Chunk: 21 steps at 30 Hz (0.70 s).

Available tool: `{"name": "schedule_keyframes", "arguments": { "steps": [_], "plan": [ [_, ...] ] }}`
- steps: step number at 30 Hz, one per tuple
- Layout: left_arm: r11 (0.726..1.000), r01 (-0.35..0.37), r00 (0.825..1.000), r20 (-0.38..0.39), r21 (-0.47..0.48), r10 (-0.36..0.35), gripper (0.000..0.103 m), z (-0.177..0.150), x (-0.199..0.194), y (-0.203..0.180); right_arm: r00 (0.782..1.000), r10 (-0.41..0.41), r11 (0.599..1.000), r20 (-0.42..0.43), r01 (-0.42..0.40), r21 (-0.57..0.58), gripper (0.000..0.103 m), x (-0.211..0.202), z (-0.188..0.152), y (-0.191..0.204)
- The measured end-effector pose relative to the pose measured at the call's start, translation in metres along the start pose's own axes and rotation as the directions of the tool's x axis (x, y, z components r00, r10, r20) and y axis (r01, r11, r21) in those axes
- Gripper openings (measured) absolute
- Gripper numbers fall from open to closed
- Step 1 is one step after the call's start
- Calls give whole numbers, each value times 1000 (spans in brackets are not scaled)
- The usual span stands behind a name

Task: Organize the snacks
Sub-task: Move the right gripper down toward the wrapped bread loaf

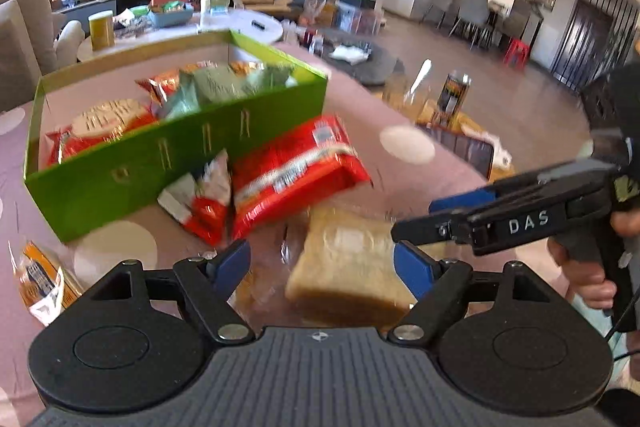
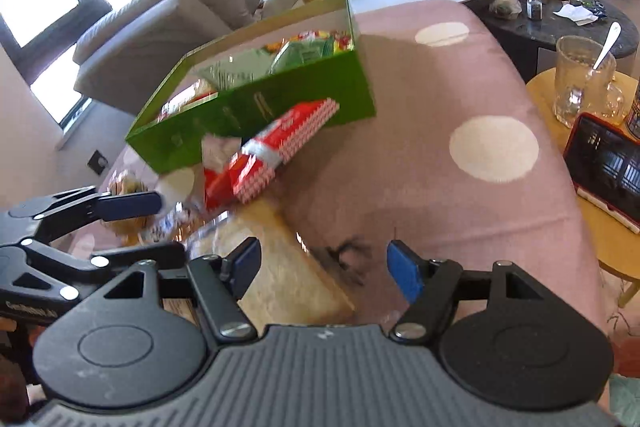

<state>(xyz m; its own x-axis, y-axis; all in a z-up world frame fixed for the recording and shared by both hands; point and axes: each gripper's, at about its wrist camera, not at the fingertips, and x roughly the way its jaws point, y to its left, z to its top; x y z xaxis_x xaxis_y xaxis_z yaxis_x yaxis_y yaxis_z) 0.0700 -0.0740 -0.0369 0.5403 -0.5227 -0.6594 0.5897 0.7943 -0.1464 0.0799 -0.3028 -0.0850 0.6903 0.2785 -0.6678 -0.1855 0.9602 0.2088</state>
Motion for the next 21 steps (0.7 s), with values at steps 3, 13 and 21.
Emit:
{"name": "schedule_keyframes", "arguments": {
  "steps": [3,13,21],
  "plan": [
    [999,-44,999,-16,21,44,77,-4,-2,-5,1000,-3,1000,-2,3,0,70,-5,-8,2],
    [999,26,994,-101,-48,-30,75,-12,-4,-6,1000,30,1000,0,-30,2,70,-3,-16,6],
    [990,70,981,-170,-126,-91,70,-6,27,-8,1000,3,1000,18,-4,12,70,2,-16,15]
  ]
}}
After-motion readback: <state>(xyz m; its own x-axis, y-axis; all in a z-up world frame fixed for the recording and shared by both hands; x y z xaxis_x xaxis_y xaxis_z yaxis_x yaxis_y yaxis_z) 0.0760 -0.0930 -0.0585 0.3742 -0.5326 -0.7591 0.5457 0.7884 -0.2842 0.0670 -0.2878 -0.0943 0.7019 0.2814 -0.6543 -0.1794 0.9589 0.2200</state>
